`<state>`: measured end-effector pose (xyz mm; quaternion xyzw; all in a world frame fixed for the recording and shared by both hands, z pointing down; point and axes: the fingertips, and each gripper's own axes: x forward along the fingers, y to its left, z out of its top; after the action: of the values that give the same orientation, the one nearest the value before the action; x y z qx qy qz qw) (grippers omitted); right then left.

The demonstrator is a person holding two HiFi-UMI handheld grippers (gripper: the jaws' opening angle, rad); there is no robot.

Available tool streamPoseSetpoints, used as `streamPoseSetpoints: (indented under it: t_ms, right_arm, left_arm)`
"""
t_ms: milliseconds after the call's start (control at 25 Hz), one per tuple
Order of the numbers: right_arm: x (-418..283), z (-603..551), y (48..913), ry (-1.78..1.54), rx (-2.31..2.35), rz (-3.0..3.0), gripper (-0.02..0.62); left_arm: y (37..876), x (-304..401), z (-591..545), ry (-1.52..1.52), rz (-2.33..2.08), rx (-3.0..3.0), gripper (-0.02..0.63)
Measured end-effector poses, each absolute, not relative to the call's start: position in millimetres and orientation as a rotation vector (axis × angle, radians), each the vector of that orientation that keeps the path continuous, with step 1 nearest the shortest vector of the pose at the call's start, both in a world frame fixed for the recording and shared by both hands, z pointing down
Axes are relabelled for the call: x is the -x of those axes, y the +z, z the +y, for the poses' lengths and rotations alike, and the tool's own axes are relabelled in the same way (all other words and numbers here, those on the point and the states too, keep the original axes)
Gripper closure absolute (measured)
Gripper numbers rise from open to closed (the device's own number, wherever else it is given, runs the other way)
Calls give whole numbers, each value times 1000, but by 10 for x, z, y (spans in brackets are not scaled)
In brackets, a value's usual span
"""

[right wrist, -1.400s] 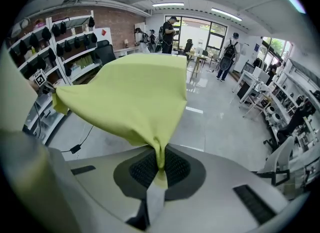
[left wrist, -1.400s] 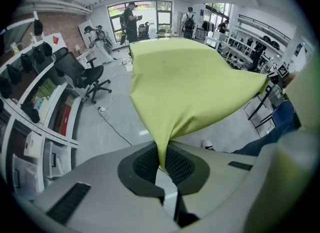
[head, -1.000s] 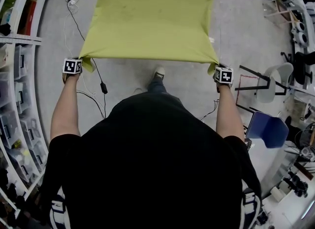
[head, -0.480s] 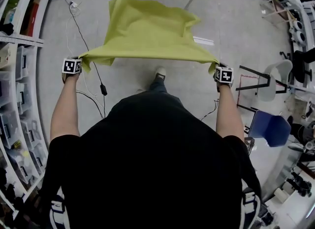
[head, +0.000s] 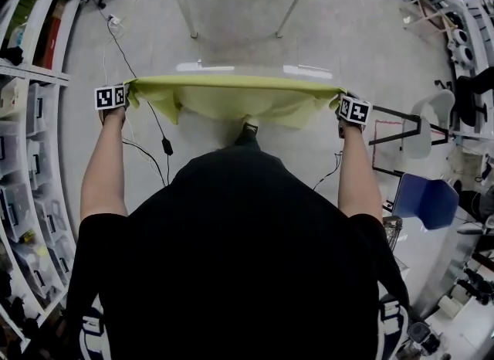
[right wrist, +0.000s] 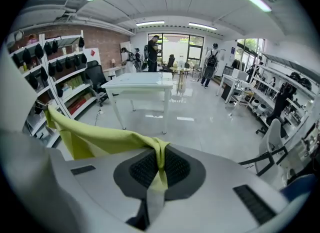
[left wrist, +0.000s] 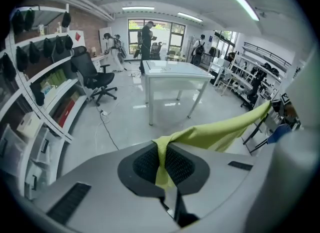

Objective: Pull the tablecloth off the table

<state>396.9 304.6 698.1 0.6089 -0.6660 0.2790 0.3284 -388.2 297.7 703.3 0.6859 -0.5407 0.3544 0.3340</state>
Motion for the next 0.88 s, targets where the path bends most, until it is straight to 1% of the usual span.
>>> streamPoseSetpoints:
  t_ms: [480, 880]
  right_arm:
    - [-3908, 2812, 6164, 600, -1749, -1905, 577]
    - [-3698, 2619, 5127, 322, -1897, -2076, 577]
  left_arm:
    - [6307, 3569, 2657, 773, -1481, -1936, 583]
    - [5607, 3352, 2457, 696, -1568, -2098, 583]
